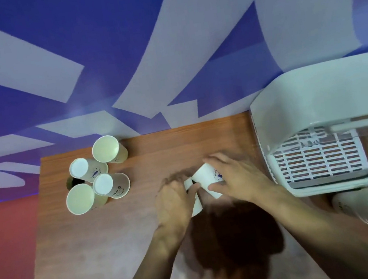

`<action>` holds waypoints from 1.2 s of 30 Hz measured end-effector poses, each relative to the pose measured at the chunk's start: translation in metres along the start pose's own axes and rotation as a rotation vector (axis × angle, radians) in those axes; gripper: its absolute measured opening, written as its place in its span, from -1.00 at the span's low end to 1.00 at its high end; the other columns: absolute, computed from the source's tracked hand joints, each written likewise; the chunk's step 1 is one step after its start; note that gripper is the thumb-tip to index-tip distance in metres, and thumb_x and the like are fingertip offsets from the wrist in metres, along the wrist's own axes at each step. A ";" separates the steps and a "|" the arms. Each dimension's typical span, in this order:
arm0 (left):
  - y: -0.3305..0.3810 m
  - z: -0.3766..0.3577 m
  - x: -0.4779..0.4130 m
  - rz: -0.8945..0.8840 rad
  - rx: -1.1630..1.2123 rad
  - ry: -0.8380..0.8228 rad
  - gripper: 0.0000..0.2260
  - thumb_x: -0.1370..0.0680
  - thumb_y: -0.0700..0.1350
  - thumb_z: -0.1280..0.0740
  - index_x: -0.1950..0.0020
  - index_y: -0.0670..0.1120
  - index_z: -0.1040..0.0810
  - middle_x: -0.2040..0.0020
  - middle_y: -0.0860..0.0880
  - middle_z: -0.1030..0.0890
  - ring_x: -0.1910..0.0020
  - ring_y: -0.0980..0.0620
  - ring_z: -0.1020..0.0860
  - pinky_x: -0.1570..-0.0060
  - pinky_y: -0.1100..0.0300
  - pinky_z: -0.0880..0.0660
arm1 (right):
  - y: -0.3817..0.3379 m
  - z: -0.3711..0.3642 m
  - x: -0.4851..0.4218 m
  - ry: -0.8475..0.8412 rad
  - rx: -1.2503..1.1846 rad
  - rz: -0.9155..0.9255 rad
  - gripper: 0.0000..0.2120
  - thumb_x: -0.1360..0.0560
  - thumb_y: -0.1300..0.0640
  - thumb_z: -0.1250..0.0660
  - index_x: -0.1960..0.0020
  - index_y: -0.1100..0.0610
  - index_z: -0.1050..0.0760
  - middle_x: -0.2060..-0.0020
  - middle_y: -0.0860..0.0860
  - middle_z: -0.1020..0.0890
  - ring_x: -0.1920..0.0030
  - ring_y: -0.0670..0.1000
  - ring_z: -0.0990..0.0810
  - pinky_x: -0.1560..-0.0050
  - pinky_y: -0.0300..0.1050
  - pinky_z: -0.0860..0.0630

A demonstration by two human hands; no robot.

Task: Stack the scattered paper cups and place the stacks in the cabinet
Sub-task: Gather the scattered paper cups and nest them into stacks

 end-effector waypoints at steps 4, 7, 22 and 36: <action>0.017 0.005 0.021 -0.072 0.011 -0.019 -0.79 -0.57 0.06 -0.32 -0.13 0.03 -0.62 -0.09 -0.01 -0.64 -0.11 -0.05 -0.56 -0.04 0.07 -0.50 | -0.002 0.007 0.025 0.130 -0.044 0.015 -0.72 -0.55 -0.13 -0.35 -0.21 -0.07 -0.51 -0.22 -0.20 -0.47 -0.05 0.01 -0.61 0.10 -0.17 -0.36; 0.044 0.019 0.042 -0.207 -0.004 0.059 -0.81 -0.56 0.04 -0.35 -0.10 0.03 -0.65 -0.06 0.00 -0.66 -0.10 -0.03 -0.57 0.03 0.12 -0.48 | 0.001 0.015 0.065 0.248 -0.120 -0.010 -0.84 -0.54 -0.12 -0.37 -0.08 -0.11 -0.58 -0.03 -0.18 -0.61 0.01 -0.05 -0.63 0.14 -0.15 -0.40; 0.236 0.017 0.195 -0.837 0.193 0.319 -0.86 -0.61 0.03 -0.35 0.04 0.06 -0.69 0.05 0.15 -0.52 0.09 0.10 -0.45 0.26 0.27 -0.39 | 0.107 0.079 0.339 0.936 -0.312 -0.135 -0.89 -0.52 0.10 -0.40 -0.04 0.01 -0.64 0.08 -0.19 -0.60 0.10 -0.20 -0.57 0.10 -0.41 -0.45; 0.302 -0.068 0.205 -0.936 0.077 0.334 -0.88 -0.60 -0.02 -0.38 0.05 0.01 -0.70 0.09 0.09 -0.57 0.09 0.02 -0.49 0.22 0.09 -0.48 | 0.222 0.040 0.364 0.944 -0.284 -0.141 -0.90 -0.55 0.18 -0.40 -0.05 0.08 -0.64 0.04 -0.11 -0.63 0.06 -0.04 -0.61 0.08 0.03 -0.60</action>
Point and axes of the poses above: each hand's wrist, its own x-axis away from the middle knuckle, its own z-axis out of the back of the hand, y = z × x, the point moved 3 cm from there along -x, towards the middle knuckle
